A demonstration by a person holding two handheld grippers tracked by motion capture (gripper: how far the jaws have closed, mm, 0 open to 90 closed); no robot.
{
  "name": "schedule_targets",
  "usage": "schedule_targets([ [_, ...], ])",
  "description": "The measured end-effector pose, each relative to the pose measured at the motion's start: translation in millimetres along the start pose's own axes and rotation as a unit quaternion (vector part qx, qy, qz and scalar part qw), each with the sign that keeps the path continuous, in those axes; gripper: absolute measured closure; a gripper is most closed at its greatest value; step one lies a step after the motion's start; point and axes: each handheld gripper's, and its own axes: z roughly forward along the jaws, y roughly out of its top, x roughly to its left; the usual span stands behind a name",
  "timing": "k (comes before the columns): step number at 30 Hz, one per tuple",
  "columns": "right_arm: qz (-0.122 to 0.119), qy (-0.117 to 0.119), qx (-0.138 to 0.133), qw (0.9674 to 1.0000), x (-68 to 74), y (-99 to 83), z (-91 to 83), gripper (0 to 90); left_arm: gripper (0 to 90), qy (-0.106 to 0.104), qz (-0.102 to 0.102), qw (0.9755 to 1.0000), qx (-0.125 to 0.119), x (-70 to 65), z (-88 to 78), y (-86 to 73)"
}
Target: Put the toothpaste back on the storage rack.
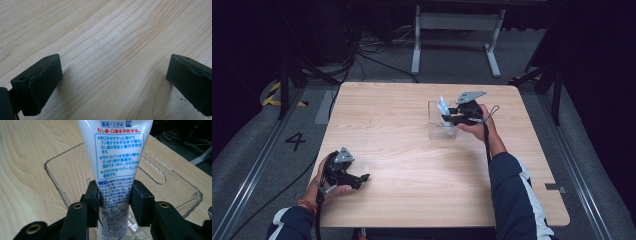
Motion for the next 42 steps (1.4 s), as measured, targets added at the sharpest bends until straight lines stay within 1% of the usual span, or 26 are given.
schedule_targets([
  [3,0.0,-0.004,0.009,0.9999,-0.8,-0.5,0.5,62.7,1.0,0.0,0.0,1.0,0.0,0.0,0.0,0.0],
  [6,0.001,-0.005,0.011,0.9999,-0.9,-0.3,0.4,61.8,1.0,0.0,0.0,1.0,0.0,0.0,0.0,0.0],
  [17,0.007,-0.003,0.011,0.9999,0.8,0.8,1.2,56.6,1.0,0.0,0.0,1.0,0.0,0.0,0.0,0.0],
  [19,0.009,-0.003,0.002,1.0,0.7,1.1,0.0,55.5,1.0,0.0,0.0,1.0,0.0,0.0,0.0,0.0],
  [20,0.009,-0.003,0.002,1.0,0.7,1.1,0.0,55.5,1.0,0.0,0.0,1.0,0.0,0.0,0.0,0.0],
  [21,0.011,-0.001,0.0,0.9999,0.6,1.3,-0.7,53.4,1.0,0.0,0.0,1.0,0.0,0.0,0.0,0.0],
  [22,0.012,0.002,-0.003,0.9999,1.0,1.9,-1.6,54.3,1.0,0.0,0.0,1.0,0.0,0.0,0.0,0.0],
  [24,0.014,-0.002,-0.003,0.9999,1.0,1.9,-2.4,53.5,1.0,0.0,0.0,1.0,0.0,0.0,0.0,0.0],
  [26,0.015,-0.001,-0.005,0.9999,0.9,1.8,-2.8,53.0,1.0,0.0,0.0,1.0,0.0,0.0,0.0,0.0],
  [30,0.017,0.0,-0.011,0.9998,1.4,2.1,-6.9,51.8,1.1,0.0,0.0,1.0,0.0,0.0,0.1,0.0],
  [33,0.015,0.0,-0.009,0.9998,2.5,2.8,-12.2,50.6,1.0,0.0,0.0,1.0,0.0,0.0,0.0,0.0],
  [35,0.01,-0.007,-0.006,0.9999,3.5,2.9,-16.0,49.0,1.0,0.0,0.0,1.0,0.0,0.0,0.1,0.0],
  [39,0.012,-0.012,-0.009,0.9998,4.8,3.1,-23.8,46.2,1.0,0.0,0.0,1.0,0.0,0.0,0.0,0.0],
  [42,0.01,-0.015,-0.005,0.9998,7.5,3.8,-29.5,43.9,1.0,0.0,0.0,1.0,0.0,0.0,0.0,0.0],
])
